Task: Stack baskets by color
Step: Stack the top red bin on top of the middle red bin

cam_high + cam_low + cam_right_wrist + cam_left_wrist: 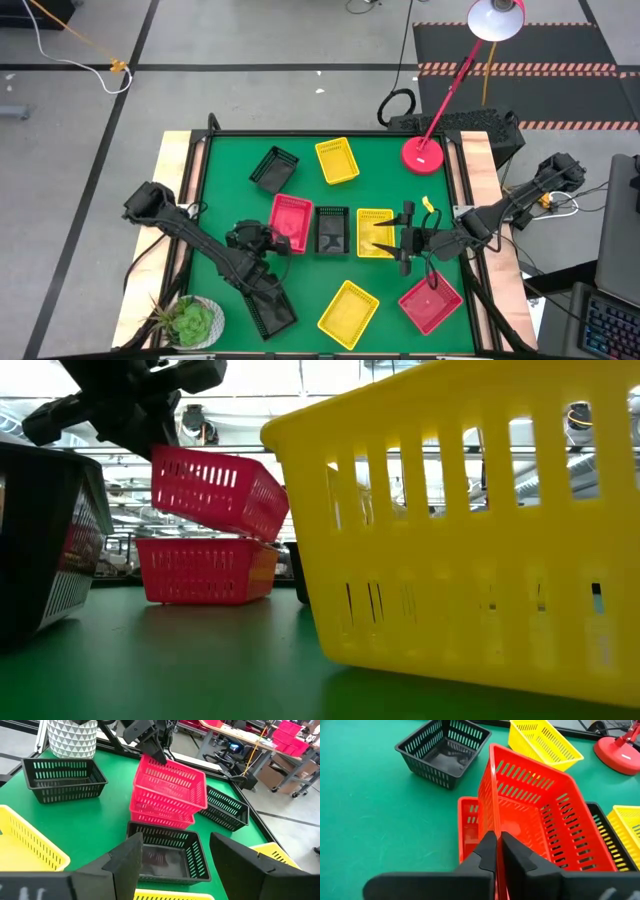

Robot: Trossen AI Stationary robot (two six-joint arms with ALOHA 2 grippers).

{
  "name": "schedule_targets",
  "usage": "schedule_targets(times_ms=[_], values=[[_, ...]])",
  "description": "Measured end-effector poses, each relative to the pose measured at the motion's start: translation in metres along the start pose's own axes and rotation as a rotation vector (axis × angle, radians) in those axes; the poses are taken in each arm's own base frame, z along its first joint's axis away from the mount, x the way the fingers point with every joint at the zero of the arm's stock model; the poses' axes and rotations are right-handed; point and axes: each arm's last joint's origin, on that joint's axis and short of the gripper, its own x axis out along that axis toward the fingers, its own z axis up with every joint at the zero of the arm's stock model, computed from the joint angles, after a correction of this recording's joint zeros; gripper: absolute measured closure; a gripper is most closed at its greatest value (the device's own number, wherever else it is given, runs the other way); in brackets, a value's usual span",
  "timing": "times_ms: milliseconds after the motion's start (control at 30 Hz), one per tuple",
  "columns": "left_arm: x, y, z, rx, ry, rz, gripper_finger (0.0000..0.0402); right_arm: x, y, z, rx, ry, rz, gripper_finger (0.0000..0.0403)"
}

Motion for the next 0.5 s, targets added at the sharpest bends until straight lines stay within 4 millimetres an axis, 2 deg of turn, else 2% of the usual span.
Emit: schedule_targets(times_ms=[300,500], values=[[0.013,-0.004,-0.013,0.006,-0.022,0.036,0.0393,0.0,0.0,0.0,-0.001,-0.001,0.0,0.0177],[0.016,-0.005,-0.018,-0.017,-0.018,0.042,0.0372,0.0,0.0,0.0,0.0,-0.001,0.001,0.0177]])
